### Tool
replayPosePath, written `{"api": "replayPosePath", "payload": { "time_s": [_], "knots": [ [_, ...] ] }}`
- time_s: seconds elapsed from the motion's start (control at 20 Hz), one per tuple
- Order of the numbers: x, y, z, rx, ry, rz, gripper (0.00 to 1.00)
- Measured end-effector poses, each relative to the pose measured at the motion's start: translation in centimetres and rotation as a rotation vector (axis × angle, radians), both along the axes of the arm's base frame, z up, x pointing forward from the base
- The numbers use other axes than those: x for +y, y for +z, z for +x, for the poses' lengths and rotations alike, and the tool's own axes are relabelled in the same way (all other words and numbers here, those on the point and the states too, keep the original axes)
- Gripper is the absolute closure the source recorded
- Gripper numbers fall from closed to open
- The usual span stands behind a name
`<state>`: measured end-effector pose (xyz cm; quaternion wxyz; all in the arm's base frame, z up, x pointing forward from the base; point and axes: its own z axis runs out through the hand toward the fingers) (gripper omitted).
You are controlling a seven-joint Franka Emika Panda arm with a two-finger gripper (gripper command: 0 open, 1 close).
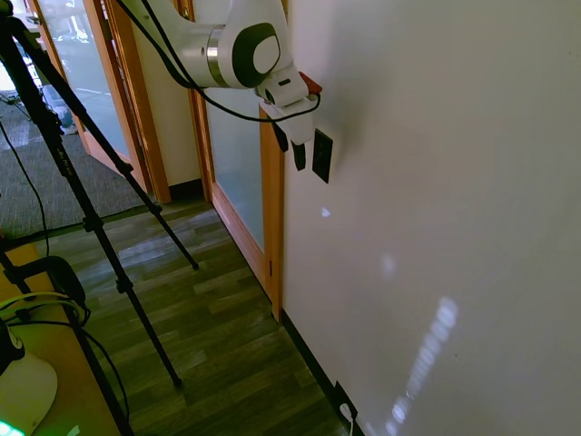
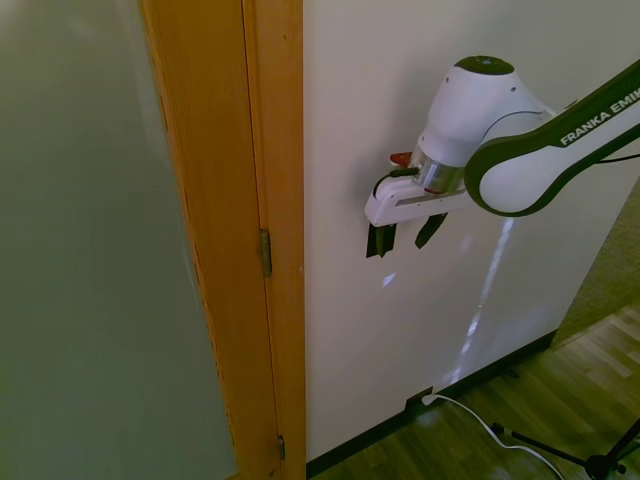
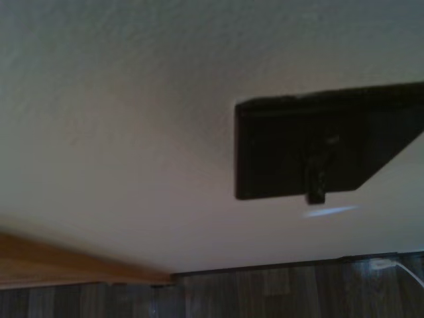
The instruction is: Turn on the light
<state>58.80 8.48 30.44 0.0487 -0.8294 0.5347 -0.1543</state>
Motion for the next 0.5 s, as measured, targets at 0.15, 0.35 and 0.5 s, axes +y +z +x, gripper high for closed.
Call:
{"api": "replayPosePath", "payload": {
  "time_s": [0.15, 0.35, 0.5],
  "knots": [
    [-0.98, 0.13, 0.55, -0.026, -0.048, -0.036, 1.00],
    [-0.40, 0.09, 0.78, -0.038, -0.047, -0.068, 1.00],
    [-0.32, -0.45, 1.01, -0.035, -0.050, -0.079, 1.00]
  ]
}}
